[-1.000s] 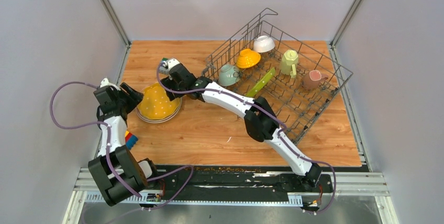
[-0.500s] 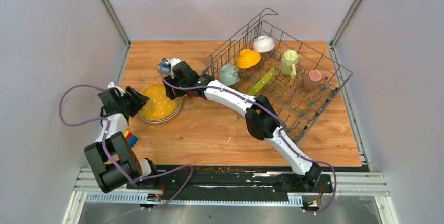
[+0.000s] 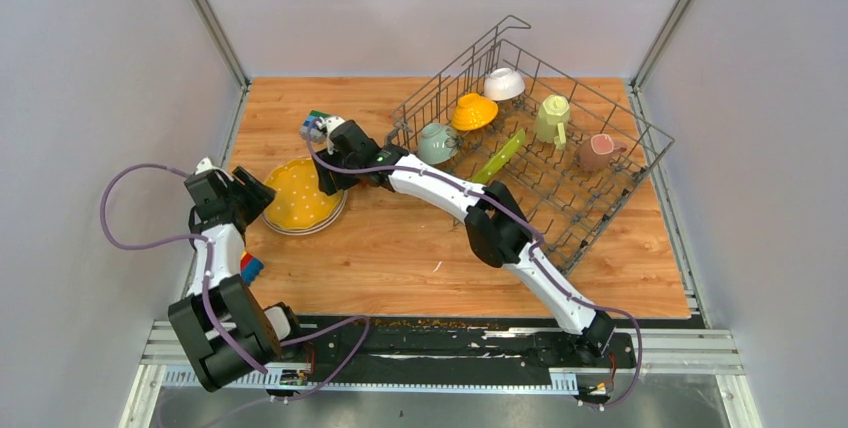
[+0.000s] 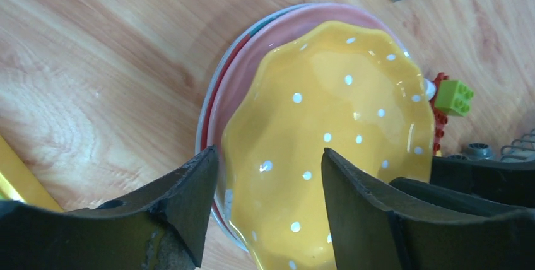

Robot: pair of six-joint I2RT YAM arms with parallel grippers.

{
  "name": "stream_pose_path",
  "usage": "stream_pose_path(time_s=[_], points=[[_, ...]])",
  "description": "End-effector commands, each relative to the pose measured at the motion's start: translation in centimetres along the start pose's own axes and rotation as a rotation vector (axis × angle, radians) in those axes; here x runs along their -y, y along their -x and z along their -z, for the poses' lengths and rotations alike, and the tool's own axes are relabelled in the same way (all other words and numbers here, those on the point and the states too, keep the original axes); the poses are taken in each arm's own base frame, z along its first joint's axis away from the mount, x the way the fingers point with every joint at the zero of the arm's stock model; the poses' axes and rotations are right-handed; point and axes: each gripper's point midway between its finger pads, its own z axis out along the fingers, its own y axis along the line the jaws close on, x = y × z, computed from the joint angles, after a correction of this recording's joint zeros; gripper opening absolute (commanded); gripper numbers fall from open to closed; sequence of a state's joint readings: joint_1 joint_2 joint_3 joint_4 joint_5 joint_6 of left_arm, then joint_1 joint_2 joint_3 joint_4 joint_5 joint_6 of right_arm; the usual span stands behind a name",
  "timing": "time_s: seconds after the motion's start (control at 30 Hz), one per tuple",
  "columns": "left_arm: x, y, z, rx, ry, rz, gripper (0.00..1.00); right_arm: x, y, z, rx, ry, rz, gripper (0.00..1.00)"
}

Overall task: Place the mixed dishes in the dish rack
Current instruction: Pick up the plate at the center of the board.

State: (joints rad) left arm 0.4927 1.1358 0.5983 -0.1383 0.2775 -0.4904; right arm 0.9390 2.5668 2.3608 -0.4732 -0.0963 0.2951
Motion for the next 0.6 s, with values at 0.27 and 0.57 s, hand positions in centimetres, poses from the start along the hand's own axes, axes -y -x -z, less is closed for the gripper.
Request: stream_pose_path(time_s=[0.27, 0.57], points=[[1.0, -2.2, -2.2, -0.077, -0.137, -0.008, 0.52, -1.4, 0.6, 0.7, 0.008, 0.078, -0.035, 0.50], [1.4, -3.8, -2.6, -0.113, -0.199, 0.000, 0.49, -3.2, 1.8, 2.3, 0.021, 0.149, -0.053, 0.49]])
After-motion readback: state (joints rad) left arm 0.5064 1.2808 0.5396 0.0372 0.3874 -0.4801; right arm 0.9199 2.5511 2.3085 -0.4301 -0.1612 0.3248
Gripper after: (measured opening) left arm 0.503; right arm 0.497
